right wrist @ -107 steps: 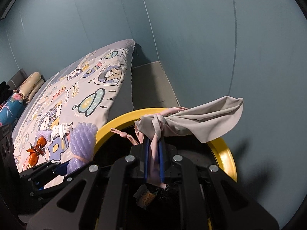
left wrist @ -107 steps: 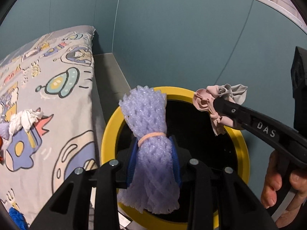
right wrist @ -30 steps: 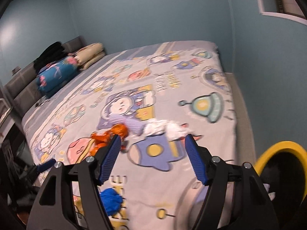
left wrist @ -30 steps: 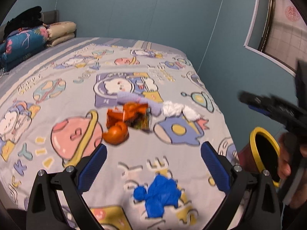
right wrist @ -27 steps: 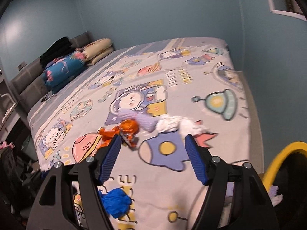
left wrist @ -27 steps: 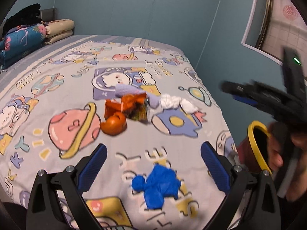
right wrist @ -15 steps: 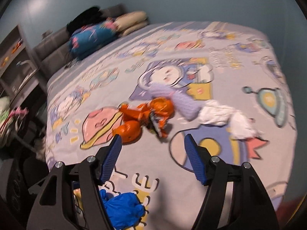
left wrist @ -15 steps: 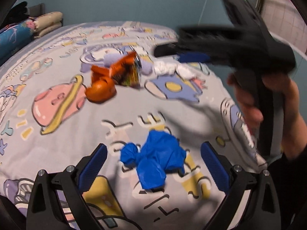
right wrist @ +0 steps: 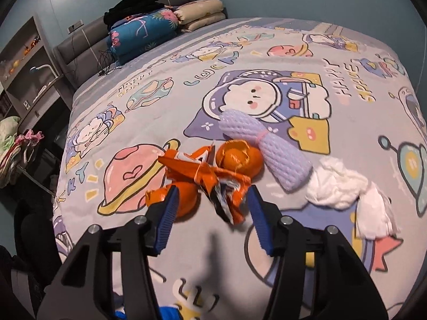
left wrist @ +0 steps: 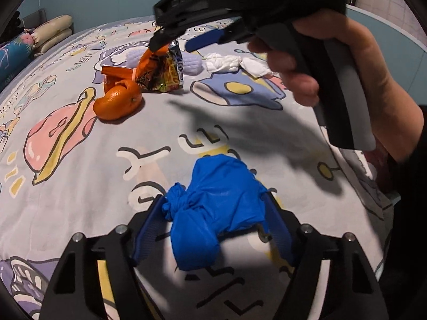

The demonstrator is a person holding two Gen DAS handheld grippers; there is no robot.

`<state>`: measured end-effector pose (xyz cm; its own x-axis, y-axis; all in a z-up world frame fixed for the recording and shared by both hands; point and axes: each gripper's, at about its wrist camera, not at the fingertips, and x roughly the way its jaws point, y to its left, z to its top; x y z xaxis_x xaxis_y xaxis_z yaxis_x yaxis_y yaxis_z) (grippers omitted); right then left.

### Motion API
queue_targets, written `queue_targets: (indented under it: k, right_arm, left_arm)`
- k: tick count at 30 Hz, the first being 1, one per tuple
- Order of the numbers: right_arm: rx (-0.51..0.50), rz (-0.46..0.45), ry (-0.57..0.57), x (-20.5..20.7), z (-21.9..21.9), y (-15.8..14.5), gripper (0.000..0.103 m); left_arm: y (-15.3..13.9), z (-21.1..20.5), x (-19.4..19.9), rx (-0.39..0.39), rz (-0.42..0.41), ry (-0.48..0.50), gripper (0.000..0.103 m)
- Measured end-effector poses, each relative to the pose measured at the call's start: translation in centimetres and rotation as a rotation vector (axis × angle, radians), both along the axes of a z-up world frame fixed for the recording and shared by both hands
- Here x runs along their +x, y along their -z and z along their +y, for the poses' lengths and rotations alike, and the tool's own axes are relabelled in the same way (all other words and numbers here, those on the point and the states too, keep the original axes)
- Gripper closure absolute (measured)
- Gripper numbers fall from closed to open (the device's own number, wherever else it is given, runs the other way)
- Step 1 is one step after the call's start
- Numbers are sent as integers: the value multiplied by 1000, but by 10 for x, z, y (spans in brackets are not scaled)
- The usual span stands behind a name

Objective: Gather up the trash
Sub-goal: 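Grasp the blue glove with the left tool while the right tool grasps orange wrappers, then carry the blue glove and orange wrappers over the yellow bin and open both tools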

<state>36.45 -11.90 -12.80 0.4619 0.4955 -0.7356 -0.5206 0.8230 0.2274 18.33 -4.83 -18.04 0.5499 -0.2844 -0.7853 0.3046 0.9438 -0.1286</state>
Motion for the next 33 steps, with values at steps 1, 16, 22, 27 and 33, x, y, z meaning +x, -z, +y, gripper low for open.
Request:
queue_targets:
  k: [1, 16, 22, 27, 33]
  right_arm:
    - [-10, -2, -2, 1, 3, 2, 57]
    - [-60, -49, 9, 12, 23, 10, 87]
    - [-55, -65, 38, 8, 15, 1, 88]
    - [-39, -86, 71, 1, 1, -15, 88]
    - [-20, -136, 119, -13, -23, -43, 88]
  left_arm:
    - [1, -1, 1, 5, -1, 1, 37]
    - [1, -1, 4, 26, -31, -8, 68]
    - [-5, 3, 3, 1, -30, -3, 75]
    - [-20, 4, -6, -9, -85, 10, 75]
    - [-41, 2, -14, 10, -163, 2, 75]
